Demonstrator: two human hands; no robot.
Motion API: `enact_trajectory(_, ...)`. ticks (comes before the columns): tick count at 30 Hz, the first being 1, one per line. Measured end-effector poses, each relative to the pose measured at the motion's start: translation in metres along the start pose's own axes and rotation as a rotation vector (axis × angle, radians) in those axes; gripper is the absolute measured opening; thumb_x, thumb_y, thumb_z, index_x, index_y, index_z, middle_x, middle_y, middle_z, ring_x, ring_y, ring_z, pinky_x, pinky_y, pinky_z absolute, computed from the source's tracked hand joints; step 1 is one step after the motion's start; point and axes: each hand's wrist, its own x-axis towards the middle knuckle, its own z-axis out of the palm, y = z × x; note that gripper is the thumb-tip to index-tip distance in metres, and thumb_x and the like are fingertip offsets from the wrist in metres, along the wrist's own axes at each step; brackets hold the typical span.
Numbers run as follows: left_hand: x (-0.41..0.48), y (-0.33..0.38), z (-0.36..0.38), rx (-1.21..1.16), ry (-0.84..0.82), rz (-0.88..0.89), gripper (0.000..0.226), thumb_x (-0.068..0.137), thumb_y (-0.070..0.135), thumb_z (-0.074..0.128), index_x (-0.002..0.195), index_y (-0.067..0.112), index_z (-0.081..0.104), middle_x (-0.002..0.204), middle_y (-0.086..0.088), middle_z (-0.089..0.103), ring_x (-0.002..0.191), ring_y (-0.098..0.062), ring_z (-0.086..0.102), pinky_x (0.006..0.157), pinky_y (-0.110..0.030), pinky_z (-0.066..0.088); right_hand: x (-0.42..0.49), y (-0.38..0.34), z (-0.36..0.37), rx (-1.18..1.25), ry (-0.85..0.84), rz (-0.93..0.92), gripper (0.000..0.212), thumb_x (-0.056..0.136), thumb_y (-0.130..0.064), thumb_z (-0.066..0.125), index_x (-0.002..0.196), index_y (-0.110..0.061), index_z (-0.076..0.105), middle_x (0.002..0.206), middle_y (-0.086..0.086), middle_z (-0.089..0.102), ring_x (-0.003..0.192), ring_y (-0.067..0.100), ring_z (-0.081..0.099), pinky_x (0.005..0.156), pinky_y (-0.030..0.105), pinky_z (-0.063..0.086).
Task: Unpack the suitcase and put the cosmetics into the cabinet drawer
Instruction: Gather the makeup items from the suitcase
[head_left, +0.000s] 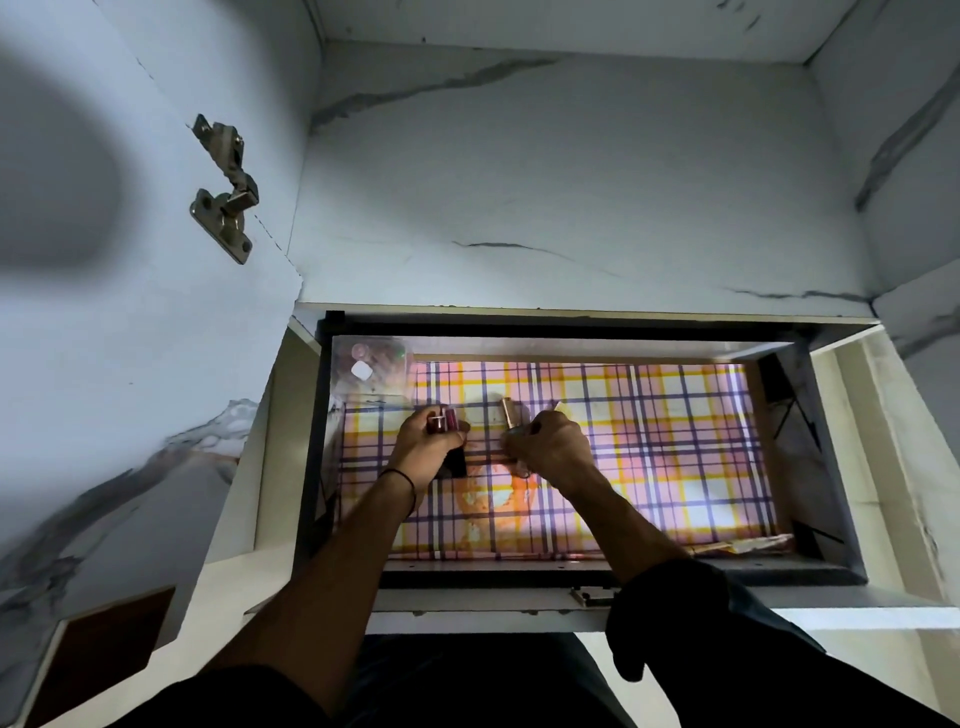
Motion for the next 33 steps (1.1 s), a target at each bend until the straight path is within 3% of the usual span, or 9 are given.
enact_trajectory(3,-0.001,0.001,0.001,0.004,-0.015,0.014,0.035,0.087,-0.008,0.062,0.119,0.007,0.061,0.118,-0.010,0.067,0.113,-0.025,0.060,0.099,-0.037,0.047,-0.003,0.003,0.002,-0.005,0.006,0.030,0.025,0.090,-0.038,0.072,0.092,-0.014,0.065,0.076,-0.003,0.067,0.060,0.007,0.063,0.050,0.019,0.043)
enact_trajectory(8,0.001,0.005,0.009,0.104,0.036,0.086,0.049,0.087,-0.005,0.064,0.132,0.012,0.055,0.121,-0.006,0.059,0.109,-0.019,0.055,0.094,-0.027,0.044,-0.007,0.004,0.003,0.022,0.108,0.021,0.030,0.089,-0.043,0.072,0.091,-0.017,0.059,0.078,-0.004,0.066,0.063,0.008,0.062,0.050,0.022,0.043)
enact_trajectory(12,0.005,0.001,0.012,0.214,0.103,0.088,0.047,0.087,0.005,0.069,0.132,0.011,0.054,0.124,-0.008,0.061,0.116,-0.023,0.057,0.104,-0.036,0.046,-0.010,0.000,0.005,0.113,0.218,-0.057,0.032,0.092,-0.045,0.067,0.095,-0.015,0.057,0.080,-0.001,0.065,0.069,0.016,0.065,0.054,0.029,0.050)
enact_trajectory(16,0.002,-0.001,0.012,0.203,0.112,0.099,0.033,0.088,0.010,0.070,0.119,0.010,0.059,0.116,-0.006,0.063,0.109,-0.021,0.058,0.090,-0.030,0.048,-0.008,-0.009,0.003,0.144,0.197,-0.195,0.020,0.097,-0.032,0.064,0.100,-0.013,0.057,0.083,-0.003,0.062,0.068,0.007,0.061,0.044,0.013,0.042)
enact_trajectory(19,0.004,0.003,0.015,0.217,0.094,0.113,0.042,0.087,0.008,0.069,0.127,0.014,0.058,0.120,-0.004,0.061,0.109,-0.019,0.057,0.090,-0.029,0.052,-0.002,-0.010,0.004,0.157,0.143,-0.232,0.017,0.098,-0.024,0.063,0.106,-0.010,0.057,0.084,-0.005,0.059,0.068,0.005,0.059,0.041,0.010,0.040)
enact_trajectory(22,0.007,0.007,0.022,0.241,0.076,0.122,0.050,0.089,0.008,0.068,0.136,0.015,0.054,0.125,-0.003,0.058,0.109,-0.015,0.055,0.082,-0.018,0.049,0.003,-0.011,0.002,0.207,0.166,-0.238,0.013,0.098,-0.024,0.062,0.104,-0.013,0.059,0.084,-0.005,0.062,0.068,0.007,0.061,0.043,0.012,0.043)
enact_trajectory(26,0.012,0.014,0.027,0.273,0.126,0.142,0.048,0.090,0.011,0.068,0.136,0.013,0.055,0.130,-0.006,0.059,0.118,-0.021,0.057,0.097,-0.028,0.048,0.011,-0.008,-0.012,0.425,0.228,-0.176,0.010,0.099,-0.020,0.060,0.101,-0.009,0.060,0.081,0.001,0.066,0.064,0.009,0.063,0.046,0.018,0.048)
enact_trajectory(29,0.016,0.022,0.028,0.288,0.116,0.160,0.050,0.090,0.015,0.069,0.138,0.013,0.053,0.134,-0.007,0.056,0.122,-0.022,0.055,0.103,-0.039,0.048,0.024,-0.005,-0.032,0.287,0.301,-0.081,0.012,0.098,-0.021,0.061,0.105,-0.011,0.060,0.087,0.006,0.068,0.074,0.020,0.068,0.057,0.027,0.051)
enact_trajectory(33,0.019,0.039,0.040,0.343,0.068,0.251,0.045,0.092,0.017,0.067,0.135,0.008,0.056,0.129,-0.008,0.061,0.117,-0.020,0.058,0.097,-0.027,0.048,0.037,0.001,-0.056,0.213,0.351,0.001,0.022,0.097,-0.027,0.064,0.112,-0.012,0.057,0.090,0.000,0.065,0.073,0.011,0.065,0.058,0.021,0.046)
